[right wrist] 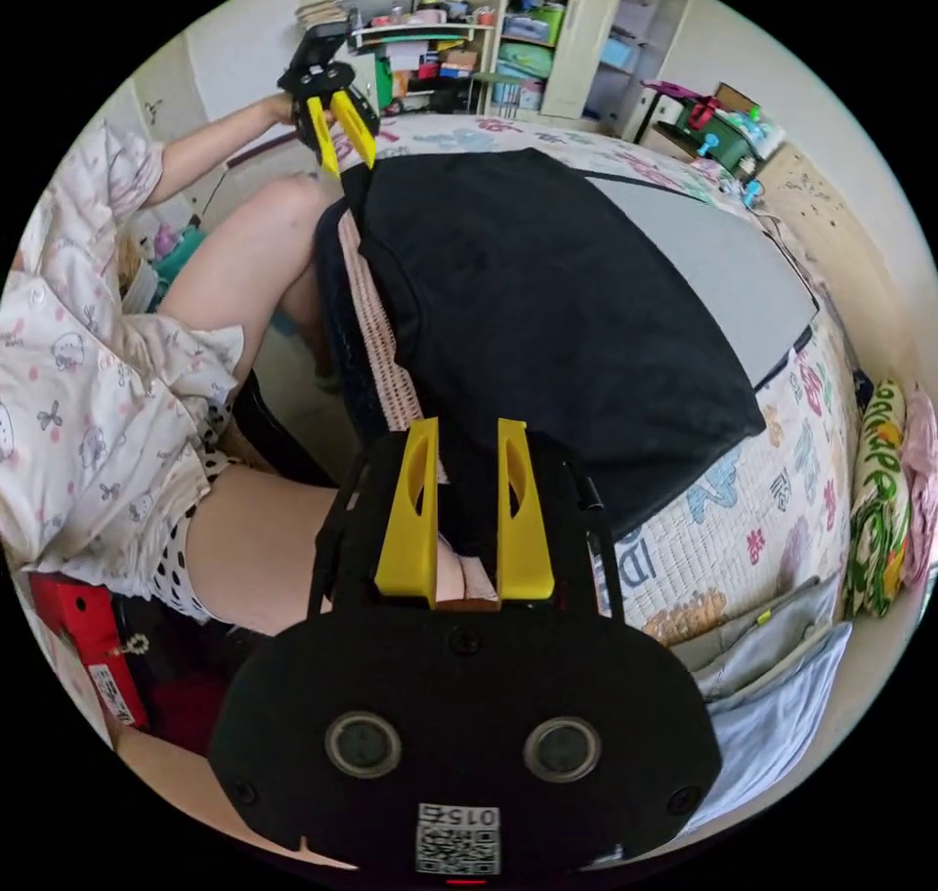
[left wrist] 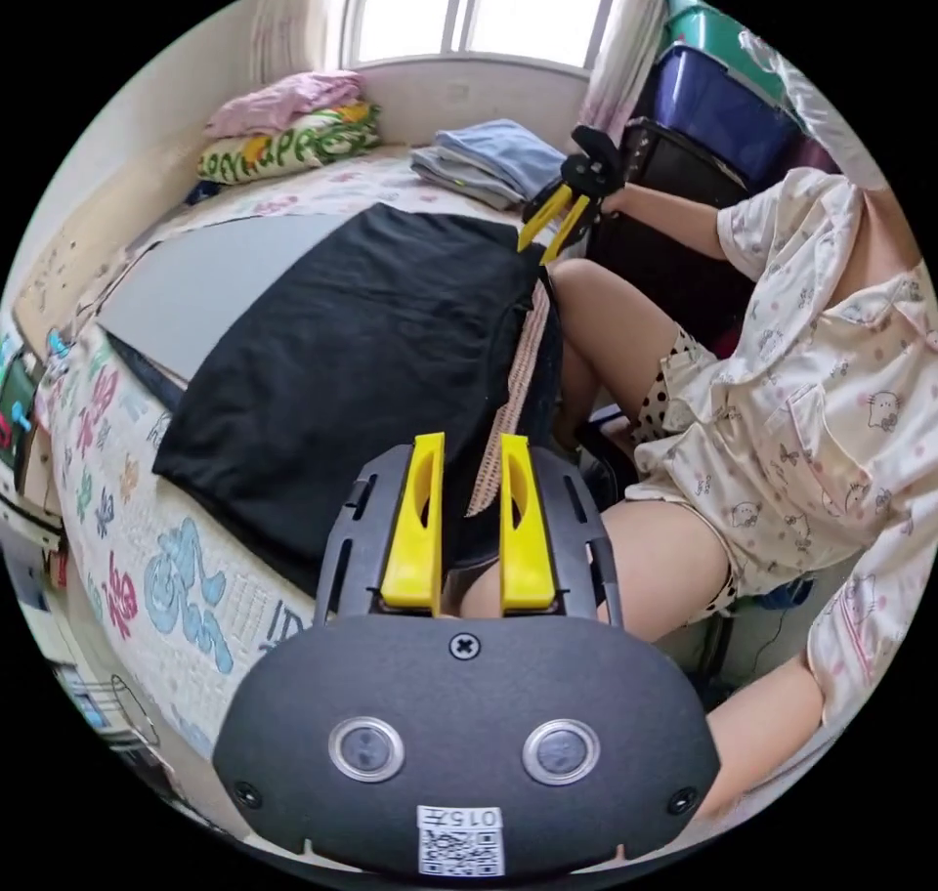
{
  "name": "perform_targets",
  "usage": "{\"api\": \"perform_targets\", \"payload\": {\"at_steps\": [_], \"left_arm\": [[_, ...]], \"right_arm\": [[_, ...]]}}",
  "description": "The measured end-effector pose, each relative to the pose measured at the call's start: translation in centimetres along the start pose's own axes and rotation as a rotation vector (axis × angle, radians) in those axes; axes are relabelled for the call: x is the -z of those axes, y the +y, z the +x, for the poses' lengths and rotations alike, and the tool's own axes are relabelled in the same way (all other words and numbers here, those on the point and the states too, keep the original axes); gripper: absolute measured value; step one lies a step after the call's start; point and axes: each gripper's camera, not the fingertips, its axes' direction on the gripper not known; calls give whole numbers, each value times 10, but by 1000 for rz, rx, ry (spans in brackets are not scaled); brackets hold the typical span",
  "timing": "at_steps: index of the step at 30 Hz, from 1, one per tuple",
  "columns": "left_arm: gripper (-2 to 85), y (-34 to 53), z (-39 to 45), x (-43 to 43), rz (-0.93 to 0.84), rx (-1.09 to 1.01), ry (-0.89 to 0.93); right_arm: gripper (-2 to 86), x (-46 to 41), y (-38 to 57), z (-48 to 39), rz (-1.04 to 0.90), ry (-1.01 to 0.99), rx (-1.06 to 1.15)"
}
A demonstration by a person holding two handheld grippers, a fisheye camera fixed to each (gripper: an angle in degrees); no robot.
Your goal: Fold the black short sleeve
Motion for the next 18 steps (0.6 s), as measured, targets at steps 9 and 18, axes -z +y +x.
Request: {"api": "perform_targets", "payload": {"at_steps": [9,18], "left_arm": [[91,11,3,-66,-191,-123,-53],[4,12,-8,-63,-175,-128,-21]], "right_arm": [[60,-75,6,-39,-120,90,117],[-1,-98,8,-20,-150,-57,46]]}}
